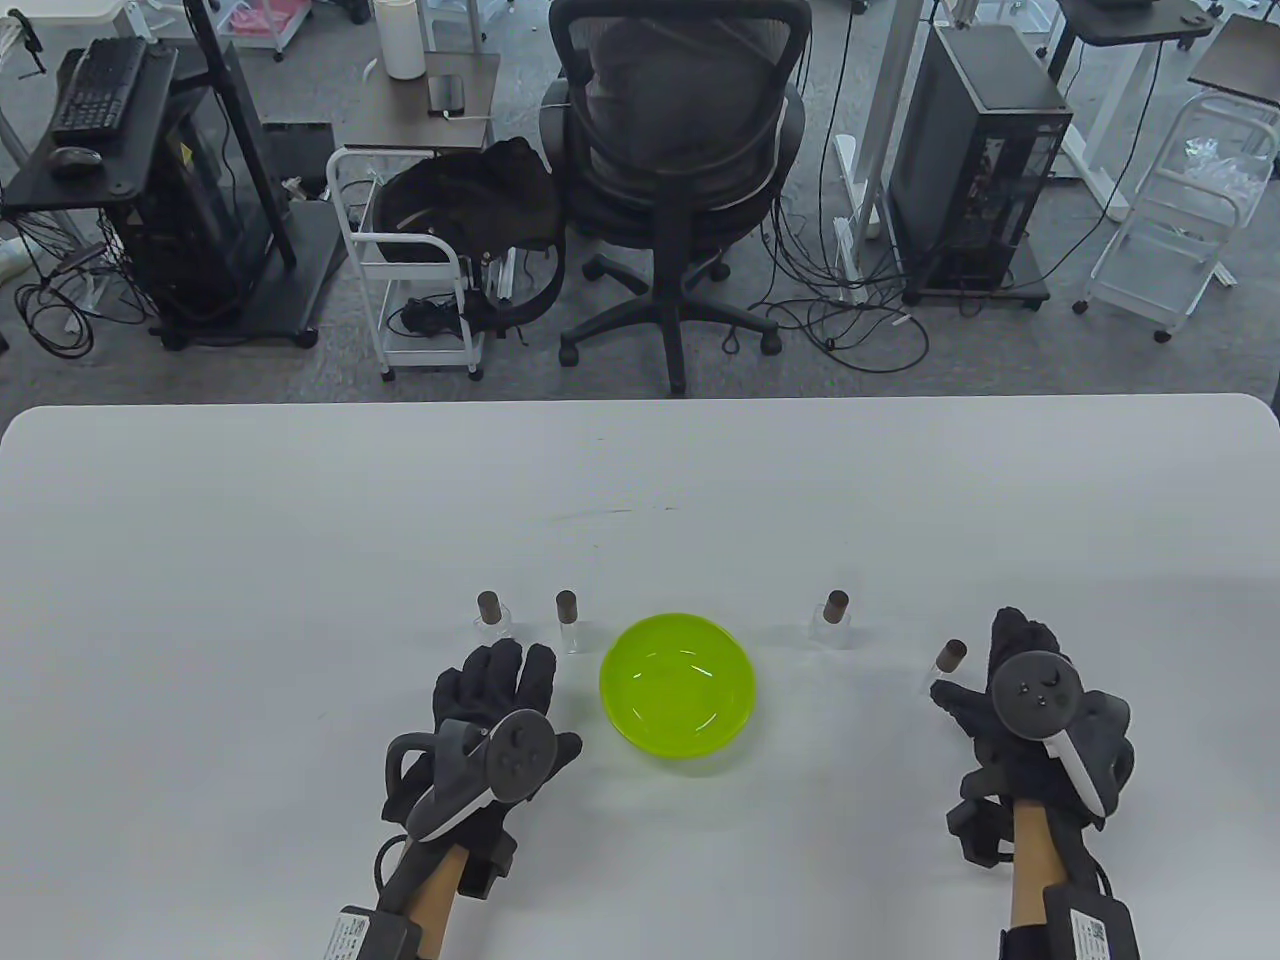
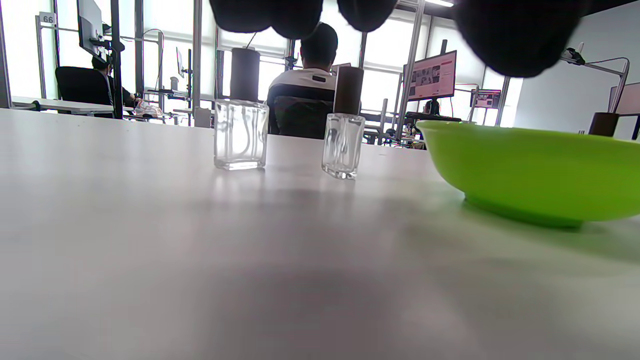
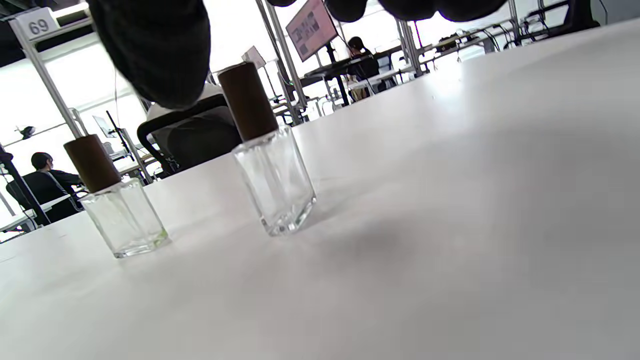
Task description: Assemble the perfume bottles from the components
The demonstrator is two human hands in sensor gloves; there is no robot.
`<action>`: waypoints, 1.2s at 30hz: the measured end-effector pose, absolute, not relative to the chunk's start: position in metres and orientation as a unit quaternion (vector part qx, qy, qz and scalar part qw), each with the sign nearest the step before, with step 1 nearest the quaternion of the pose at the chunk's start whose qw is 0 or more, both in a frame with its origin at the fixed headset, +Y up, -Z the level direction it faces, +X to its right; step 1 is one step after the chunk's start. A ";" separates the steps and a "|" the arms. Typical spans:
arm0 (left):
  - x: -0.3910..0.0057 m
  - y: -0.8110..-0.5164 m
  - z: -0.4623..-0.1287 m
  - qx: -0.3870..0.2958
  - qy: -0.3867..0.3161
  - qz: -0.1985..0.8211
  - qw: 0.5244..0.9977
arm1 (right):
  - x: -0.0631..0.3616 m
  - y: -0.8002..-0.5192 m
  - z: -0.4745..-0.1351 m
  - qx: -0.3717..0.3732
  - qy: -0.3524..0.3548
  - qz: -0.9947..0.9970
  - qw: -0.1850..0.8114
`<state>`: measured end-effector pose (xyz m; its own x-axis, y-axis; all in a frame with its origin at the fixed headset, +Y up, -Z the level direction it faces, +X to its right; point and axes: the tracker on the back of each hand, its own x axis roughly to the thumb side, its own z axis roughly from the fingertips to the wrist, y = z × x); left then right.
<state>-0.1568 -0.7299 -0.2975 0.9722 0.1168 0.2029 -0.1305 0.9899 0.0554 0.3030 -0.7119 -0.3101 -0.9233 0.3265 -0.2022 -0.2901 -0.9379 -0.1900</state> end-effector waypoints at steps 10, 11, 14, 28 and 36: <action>-0.155 -0.734 -0.294 0.036 -0.082 0.047 0.995 | 0.224 -0.689 -0.283 0.020 -0.143 0.988 0.047; -0.155 -0.735 -0.294 0.033 -0.081 0.045 0.995 | 0.213 -0.694 -0.281 0.037 -0.121 0.991 0.036; -0.155 -0.738 -0.292 0.025 -0.075 0.042 0.996 | 0.194 -0.708 -0.282 0.065 -0.073 0.995 0.008; -0.153 -0.737 -0.290 0.014 -0.056 0.014 0.998 | 0.178 -0.746 -0.283 0.087 0.033 0.995 -0.031; -0.154 -0.740 -0.291 -0.005 -0.045 0.010 0.999 | 0.179 -0.747 -0.283 0.087 0.032 0.995 -0.033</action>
